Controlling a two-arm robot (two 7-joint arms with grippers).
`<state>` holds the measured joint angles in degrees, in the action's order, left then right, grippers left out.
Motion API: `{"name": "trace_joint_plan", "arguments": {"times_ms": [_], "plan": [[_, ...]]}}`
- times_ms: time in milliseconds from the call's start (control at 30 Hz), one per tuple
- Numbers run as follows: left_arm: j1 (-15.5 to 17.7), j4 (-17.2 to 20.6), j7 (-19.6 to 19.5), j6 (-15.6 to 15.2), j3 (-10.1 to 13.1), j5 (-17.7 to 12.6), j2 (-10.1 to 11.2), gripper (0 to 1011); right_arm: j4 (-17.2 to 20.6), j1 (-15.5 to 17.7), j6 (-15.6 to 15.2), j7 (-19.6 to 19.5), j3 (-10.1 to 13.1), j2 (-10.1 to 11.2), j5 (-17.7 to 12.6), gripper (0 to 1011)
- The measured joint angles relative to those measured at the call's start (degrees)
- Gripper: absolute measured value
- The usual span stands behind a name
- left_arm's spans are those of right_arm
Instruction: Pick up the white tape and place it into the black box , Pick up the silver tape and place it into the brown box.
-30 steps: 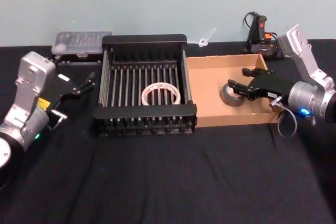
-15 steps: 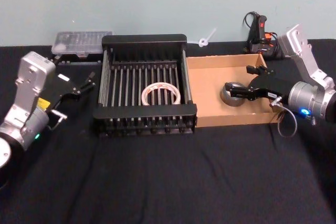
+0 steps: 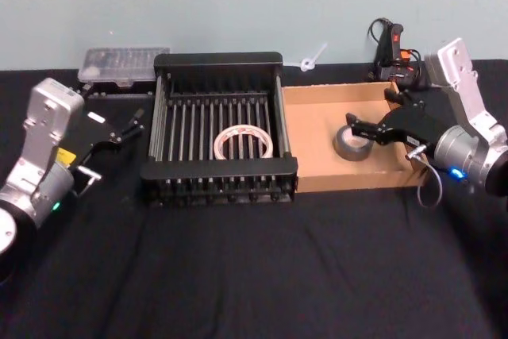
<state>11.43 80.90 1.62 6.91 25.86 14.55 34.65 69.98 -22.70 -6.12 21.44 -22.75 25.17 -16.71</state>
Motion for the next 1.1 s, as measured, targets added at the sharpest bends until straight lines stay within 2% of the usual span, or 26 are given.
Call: {"name": "trace_joint_plan", "arguments": {"times_ms": [67,200,233,367,500,767,1100], "plan": [[0.00,0.00,0.00,0.00,0.00,0.00,0.00,1001,2.23,2.07,0.83,-3.64,1.26,-0.64,0.83,1002],[0.00,0.00,0.00,0.00,0.01,0.00,0.00,1001,4.64,4.71,2.33,-8.57,2.83,-1.66,2.37,1002],[0.00,0.00,0.00,0.00,0.00,0.00,0.00,1001,6.16,6.63,3.59,-12.20,3.85,-2.48,3.59,1002],[0.00,0.00,0.00,0.00,0.00,0.00,0.00,1001,7.77,9.48,5.78,-16.63,5.38,-3.82,5.04,1002],[0.00,0.00,0.00,0.00,0.00,0.00,0.00,1002,8.72,11.98,7.99,-19.28,6.66,-5.01,5.86,1002],[0.00,0.00,0.00,0.00,0.00,0.00,0.00,1001,9.66,15.80,10.53,-21.32,8.48,-6.49,6.66,1002],[0.00,0.00,0.00,0.00,0.00,0.00,0.00,1002,9.91,16.97,10.78,-21.78,9.97,-7.42,7.38,1002]]}}
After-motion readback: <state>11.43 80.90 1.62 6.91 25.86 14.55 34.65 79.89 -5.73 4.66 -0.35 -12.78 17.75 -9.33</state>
